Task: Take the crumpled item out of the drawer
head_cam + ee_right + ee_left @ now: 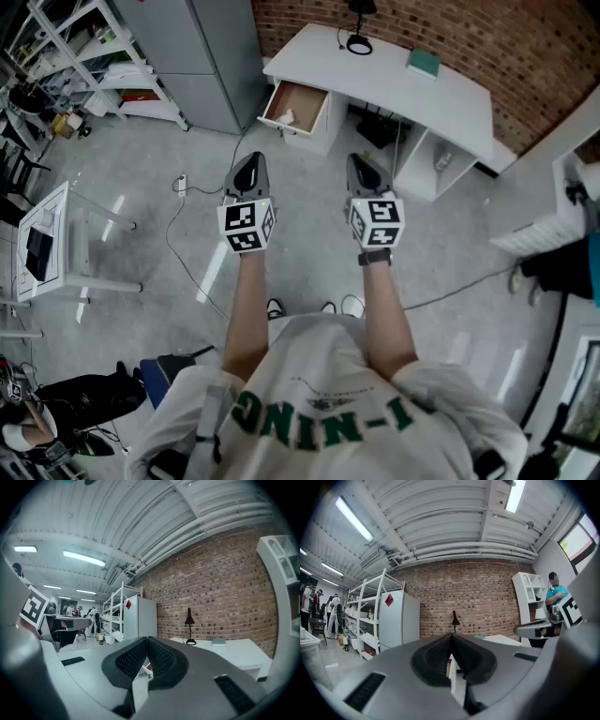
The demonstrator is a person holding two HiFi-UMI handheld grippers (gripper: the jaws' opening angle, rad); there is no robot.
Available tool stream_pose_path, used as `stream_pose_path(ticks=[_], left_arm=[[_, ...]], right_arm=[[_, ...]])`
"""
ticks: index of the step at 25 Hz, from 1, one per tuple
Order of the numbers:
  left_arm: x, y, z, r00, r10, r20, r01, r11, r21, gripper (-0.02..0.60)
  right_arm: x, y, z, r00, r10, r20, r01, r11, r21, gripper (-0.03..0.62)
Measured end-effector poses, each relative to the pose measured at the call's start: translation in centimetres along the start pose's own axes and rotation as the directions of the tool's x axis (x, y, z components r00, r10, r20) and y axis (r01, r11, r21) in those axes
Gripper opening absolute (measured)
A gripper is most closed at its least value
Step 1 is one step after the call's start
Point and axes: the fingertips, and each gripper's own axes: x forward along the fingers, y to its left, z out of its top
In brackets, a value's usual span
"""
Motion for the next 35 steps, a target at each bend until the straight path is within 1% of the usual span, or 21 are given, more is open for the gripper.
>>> stream_pose_path(ticks=[4,7,10,13,17,20,21,24,27,30,35], left_arm=[[-1.1,-1.7,0.0,1.000,0.004,0.007,-0.004,1.000,-0.006,-0.002],[-1.4,-3.0,-1.1,1.000,-0.019,-0.015,0.019,1.000,0.008,-0.002],[-1.5,-3.0,-2.2,0.999,-0.017,-0.032,0.017,1.000,-0.011,-0.002],[-0.2,-2.9,-2.7,0.999,-0.020,-0.035,0.019,0.999,-0.029,-0.002],[2.4,-2.8,-3.4,0.998,-0.051,-0.039,0.050,0.998,-0.025,-0.002],[6.1,-2.0,-3.1,0.993,-0.115,0.006,0.116,0.993,-0.022,-0.002],[7.5,-1.4,-2.9,0.992,-0.124,0.018,0.125,0.992,-0.020,-0.002],[11.7,0.5,-3.0,0.992,-0.122,0.018,0.123,0.992,-0.026,-0.002],[16.4,2.5,-2.3,0.992,-0.124,0.019,0.125,0.992,-0.033,-0.002],[20.1,5.1,-1.7,0.992,-0.123,0.016,0.124,0.992,-0.038,-0.002],[25.4,9.1,-2.6,0.991,-0.133,-0.008,0.132,0.990,-0.053,-0.002]], right_arm=[[-1.3,-1.1,0.0,1.000,0.005,0.010,-0.005,1.000,0.001,0.005],[-1.6,-2.0,-0.7,1.000,-0.010,0.012,0.010,1.000,0.029,0.005],[-1.6,-1.5,-2.1,1.000,0.006,-0.009,-0.006,0.999,0.033,0.005],[-0.6,-1.3,-3.0,0.999,0.031,-0.021,-0.030,0.999,0.027,0.005],[1.5,-1.9,-2.5,0.999,0.048,0.000,-0.048,0.999,-0.010,0.005],[4.7,-2.8,-1.8,0.999,0.026,0.020,-0.026,1.000,-0.016,0.005],[6.2,-3.0,-1.8,1.000,0.024,0.016,-0.024,1.000,-0.019,0.005],[10.6,-4.0,-1.9,1.000,0.018,-0.003,-0.018,1.000,-0.018,0.005],[15.4,-5.0,-1.1,1.000,0.015,-0.013,-0.015,1.000,-0.004,0.005],[20.0,-4.1,-0.9,0.999,0.030,-0.041,-0.030,1.000,-0.002,0.005],[26.8,-2.0,-2.2,0.991,0.057,-0.117,-0.056,0.998,0.013,0.005]])
